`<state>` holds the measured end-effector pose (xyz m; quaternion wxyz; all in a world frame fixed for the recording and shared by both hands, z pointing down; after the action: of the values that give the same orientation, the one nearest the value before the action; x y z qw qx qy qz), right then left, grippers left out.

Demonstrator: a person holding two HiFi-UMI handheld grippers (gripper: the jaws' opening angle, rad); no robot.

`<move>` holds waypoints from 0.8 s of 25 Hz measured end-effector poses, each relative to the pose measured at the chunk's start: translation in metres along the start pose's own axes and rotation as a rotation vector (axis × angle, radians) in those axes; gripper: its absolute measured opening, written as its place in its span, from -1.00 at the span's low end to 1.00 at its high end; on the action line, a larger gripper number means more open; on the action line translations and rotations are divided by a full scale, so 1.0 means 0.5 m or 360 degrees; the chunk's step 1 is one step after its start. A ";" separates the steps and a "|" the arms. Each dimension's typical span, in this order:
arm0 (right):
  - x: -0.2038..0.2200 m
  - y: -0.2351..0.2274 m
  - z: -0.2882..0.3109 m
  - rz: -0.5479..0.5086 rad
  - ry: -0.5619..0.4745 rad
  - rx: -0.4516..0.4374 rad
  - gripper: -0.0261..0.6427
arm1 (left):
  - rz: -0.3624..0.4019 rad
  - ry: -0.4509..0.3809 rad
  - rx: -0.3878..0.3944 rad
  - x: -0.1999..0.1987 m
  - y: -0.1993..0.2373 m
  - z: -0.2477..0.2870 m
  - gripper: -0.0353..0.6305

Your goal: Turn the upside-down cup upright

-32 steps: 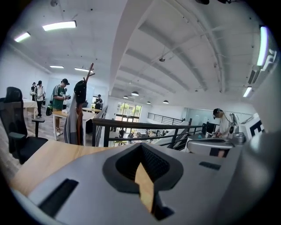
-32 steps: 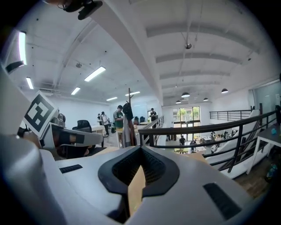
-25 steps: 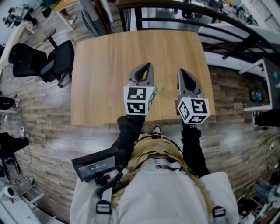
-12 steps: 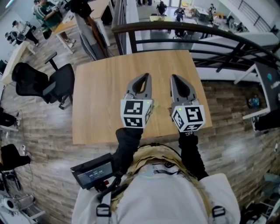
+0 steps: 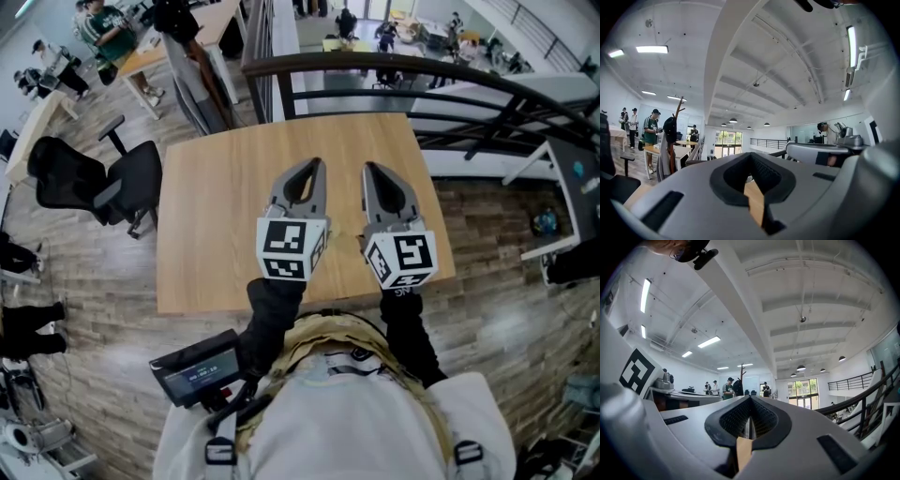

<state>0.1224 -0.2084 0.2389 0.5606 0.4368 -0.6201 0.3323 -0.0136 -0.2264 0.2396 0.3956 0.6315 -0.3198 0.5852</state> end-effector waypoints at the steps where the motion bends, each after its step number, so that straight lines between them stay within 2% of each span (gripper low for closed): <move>1: -0.002 0.001 0.000 -0.0003 -0.0010 0.0012 -0.86 | 0.0001 -0.0001 0.0006 0.000 0.000 0.000 -0.89; 5: -0.012 -0.002 -0.004 -0.0013 -0.0044 0.0046 -0.86 | -0.0008 0.0000 0.0002 0.001 0.001 0.000 -0.89; 14: -0.010 0.014 -0.001 -0.0034 -0.0016 0.0041 -0.86 | -0.0012 0.0028 0.0035 0.008 0.007 -0.002 -0.89; 20: -0.003 0.018 -0.003 -0.0046 -0.0003 0.0047 -0.86 | -0.0028 0.0026 0.0015 0.013 0.020 -0.005 -0.89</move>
<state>0.1148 -0.2030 0.2381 0.5583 0.4542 -0.6092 0.3329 -0.0228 -0.2284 0.2470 0.4003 0.6313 -0.3083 0.5883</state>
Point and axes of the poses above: the fingertips, and each gripper's own axes: z forward along the fingers, y to its left, x out of its underside, the point moved 6 cm from there along -z, backward along the fingers, and after that the axes turned 5 degrees about -z, right-handed, at the moved point
